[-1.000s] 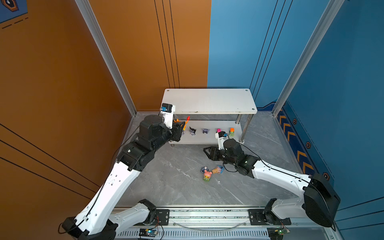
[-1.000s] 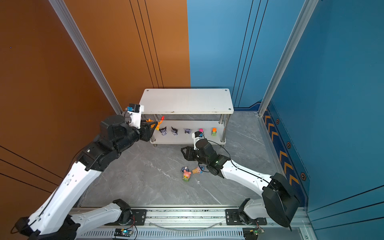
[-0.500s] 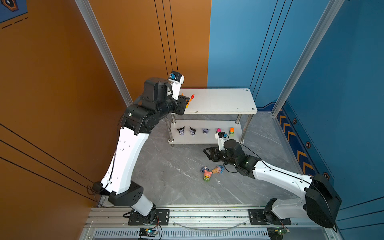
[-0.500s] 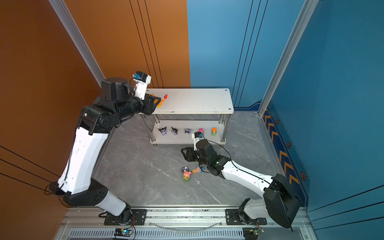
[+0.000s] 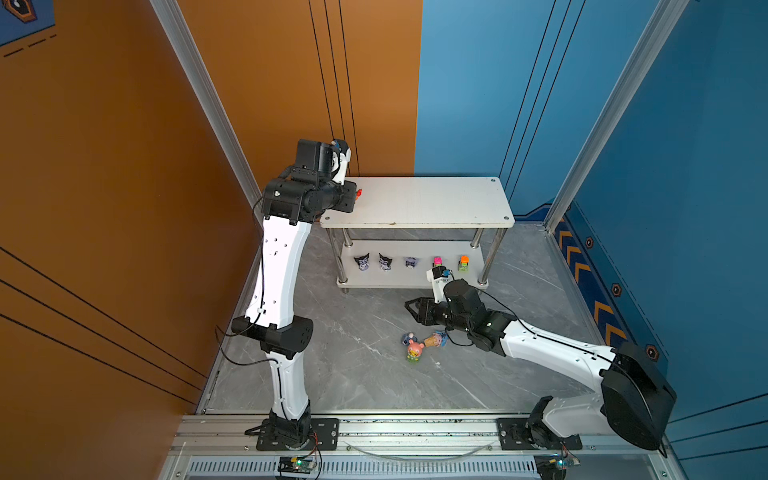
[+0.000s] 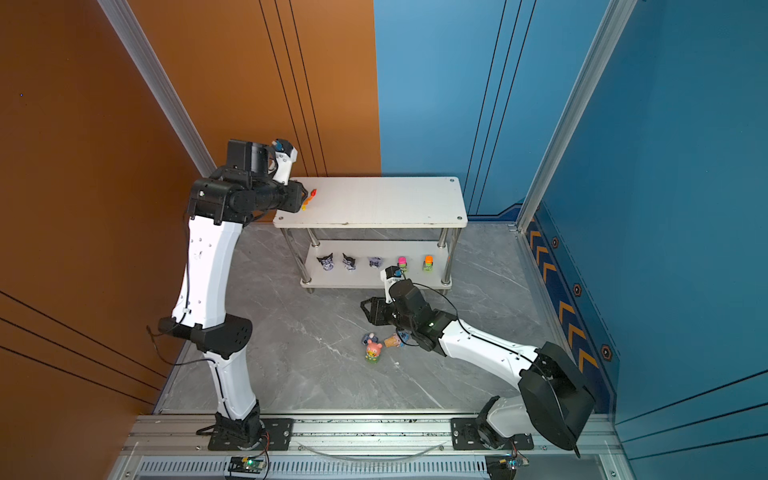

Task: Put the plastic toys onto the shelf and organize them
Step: 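Raise the chicken with the left gripper over the top shelf surface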

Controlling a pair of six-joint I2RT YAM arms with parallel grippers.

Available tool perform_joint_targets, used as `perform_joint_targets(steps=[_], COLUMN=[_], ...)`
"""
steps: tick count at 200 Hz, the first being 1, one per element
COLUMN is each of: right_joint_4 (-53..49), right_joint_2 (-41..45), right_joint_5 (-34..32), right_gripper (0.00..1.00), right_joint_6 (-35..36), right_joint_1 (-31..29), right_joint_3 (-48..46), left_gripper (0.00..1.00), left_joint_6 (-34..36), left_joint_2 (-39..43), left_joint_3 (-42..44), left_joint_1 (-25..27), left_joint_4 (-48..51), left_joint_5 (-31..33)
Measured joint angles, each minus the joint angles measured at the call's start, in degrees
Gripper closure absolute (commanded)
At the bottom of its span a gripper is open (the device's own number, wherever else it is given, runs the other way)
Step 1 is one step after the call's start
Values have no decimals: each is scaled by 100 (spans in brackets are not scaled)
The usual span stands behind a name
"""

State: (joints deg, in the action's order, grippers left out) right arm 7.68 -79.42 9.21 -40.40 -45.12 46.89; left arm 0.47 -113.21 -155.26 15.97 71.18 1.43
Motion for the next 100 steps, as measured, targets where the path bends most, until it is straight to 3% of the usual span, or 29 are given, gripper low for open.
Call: perform_joint_targets(steps=[100], right_joint_4=[131], right_joint_2=[-424], right_joint_5=[155], right_gripper=[55], right_joint_6=[-7], right_joint_1=[2], right_joint_3=[2], left_gripper=[68], left_joint_6=[195], left_joint_2=[-208], left_joint_3=[-315], left_joint_1=[-81], left_joint_4=[63], left_joint_5=[-107])
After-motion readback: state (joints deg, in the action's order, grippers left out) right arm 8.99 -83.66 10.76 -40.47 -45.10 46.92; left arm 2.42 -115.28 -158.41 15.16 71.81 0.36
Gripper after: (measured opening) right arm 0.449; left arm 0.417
